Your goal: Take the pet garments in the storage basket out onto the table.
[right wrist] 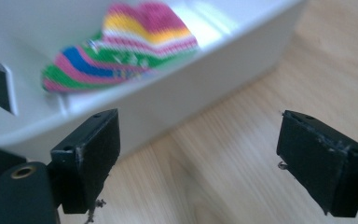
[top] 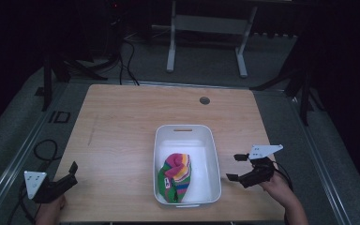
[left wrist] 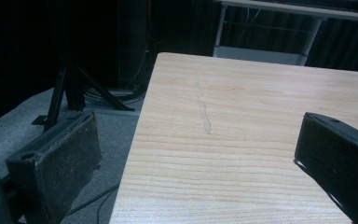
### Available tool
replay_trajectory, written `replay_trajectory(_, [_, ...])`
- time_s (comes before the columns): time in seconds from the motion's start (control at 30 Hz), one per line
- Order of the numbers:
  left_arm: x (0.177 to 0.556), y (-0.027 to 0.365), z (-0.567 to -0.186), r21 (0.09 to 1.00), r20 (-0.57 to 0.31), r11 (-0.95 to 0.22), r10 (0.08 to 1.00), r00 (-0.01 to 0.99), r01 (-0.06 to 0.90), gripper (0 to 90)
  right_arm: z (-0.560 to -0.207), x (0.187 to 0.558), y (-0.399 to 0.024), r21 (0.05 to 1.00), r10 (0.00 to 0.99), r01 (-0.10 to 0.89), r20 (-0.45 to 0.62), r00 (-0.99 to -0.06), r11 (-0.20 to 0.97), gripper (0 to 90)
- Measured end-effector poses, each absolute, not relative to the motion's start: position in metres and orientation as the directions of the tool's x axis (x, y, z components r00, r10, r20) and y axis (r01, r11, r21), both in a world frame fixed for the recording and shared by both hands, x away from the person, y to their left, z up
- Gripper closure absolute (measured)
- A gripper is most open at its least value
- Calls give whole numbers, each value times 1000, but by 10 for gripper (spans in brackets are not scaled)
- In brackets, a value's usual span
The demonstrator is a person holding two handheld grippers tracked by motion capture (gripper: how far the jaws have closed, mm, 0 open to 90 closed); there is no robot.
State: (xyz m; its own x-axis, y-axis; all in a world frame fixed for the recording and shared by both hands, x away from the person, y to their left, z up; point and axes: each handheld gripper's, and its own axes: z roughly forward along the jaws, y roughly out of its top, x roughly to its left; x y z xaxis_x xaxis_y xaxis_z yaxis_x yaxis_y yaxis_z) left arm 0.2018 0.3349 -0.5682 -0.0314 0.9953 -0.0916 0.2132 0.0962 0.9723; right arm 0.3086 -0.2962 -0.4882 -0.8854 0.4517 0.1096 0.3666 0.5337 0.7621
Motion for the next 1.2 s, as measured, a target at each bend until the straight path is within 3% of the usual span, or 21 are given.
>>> replay_trajectory(0.43, [202, 335, -568, 972, -96, 100, 995, -30, 213, 9, -451, 317, -243, 763, 319, 256, 69, -945, 594, 132])
replay_trajectory(0.63, [202, 335, -568, 972, -94, 99, 995, -30, 213, 9, -446, 321, -219, 741, 260, 196, 30, -965, 642, 132])
replay_trajectory(1.2, [202, 336, -568, 972, -97, 100, 995, -26, 212, 9, -458, 329, -157, 656, 203, 182, 45, -978, 732, 130])
